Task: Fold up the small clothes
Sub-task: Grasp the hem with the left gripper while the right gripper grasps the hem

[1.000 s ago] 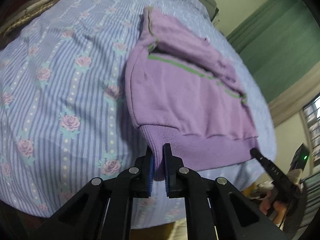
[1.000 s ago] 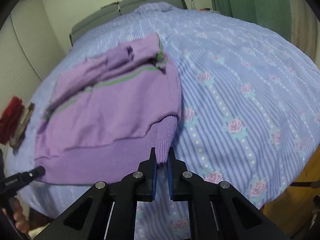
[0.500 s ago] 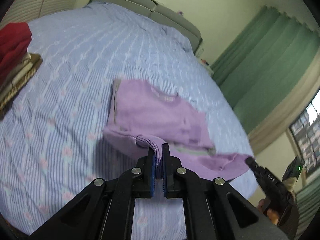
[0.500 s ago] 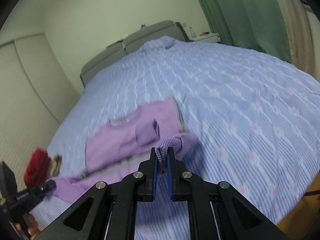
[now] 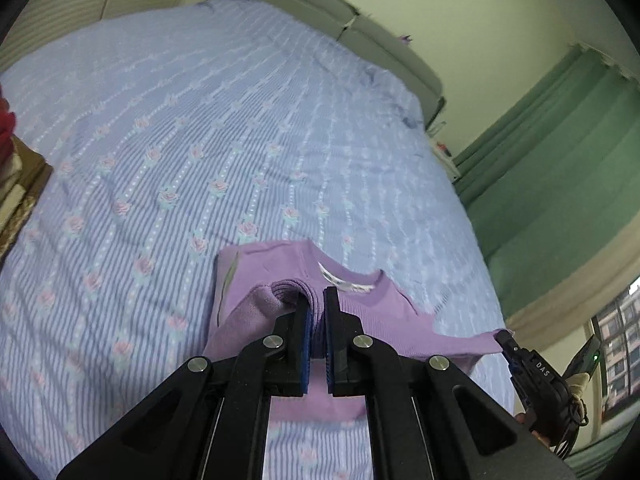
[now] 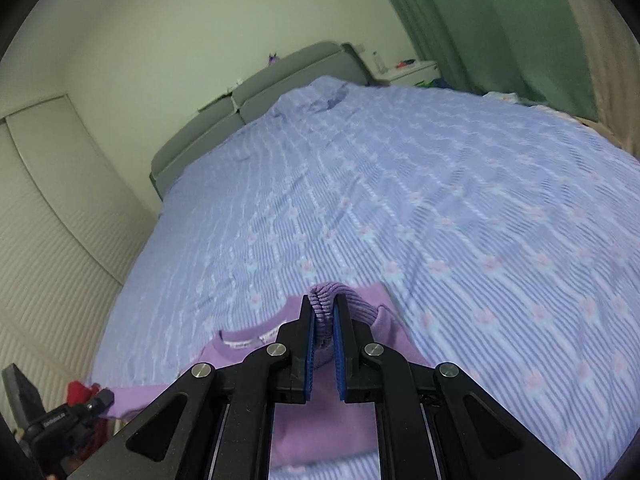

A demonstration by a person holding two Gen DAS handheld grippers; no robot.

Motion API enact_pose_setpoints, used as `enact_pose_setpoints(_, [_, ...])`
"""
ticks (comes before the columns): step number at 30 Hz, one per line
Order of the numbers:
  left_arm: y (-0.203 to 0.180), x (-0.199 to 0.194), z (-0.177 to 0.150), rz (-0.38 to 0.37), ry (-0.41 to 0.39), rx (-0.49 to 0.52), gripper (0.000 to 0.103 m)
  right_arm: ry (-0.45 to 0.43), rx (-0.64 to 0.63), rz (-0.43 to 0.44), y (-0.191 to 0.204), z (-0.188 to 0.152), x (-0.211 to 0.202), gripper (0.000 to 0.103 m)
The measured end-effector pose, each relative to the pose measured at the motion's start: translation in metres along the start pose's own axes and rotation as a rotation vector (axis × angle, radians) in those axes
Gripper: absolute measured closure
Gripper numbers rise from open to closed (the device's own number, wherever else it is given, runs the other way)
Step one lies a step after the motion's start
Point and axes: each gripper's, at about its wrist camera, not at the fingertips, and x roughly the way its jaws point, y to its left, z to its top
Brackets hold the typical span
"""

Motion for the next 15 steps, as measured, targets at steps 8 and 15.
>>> enact_pose_setpoints(8, [0.018,0.068,0.021,0.088,0.078,-0.035,0.095,0.11,-0.013,-0.053,-0.003,0.016,0.084,0.094])
enact_pose_setpoints(15, [0.036,0.107,0.018,0.135,0.147,-0.044,0.095,0.199,-0.046,-0.101,-0.008,0.011,0.134,0.094])
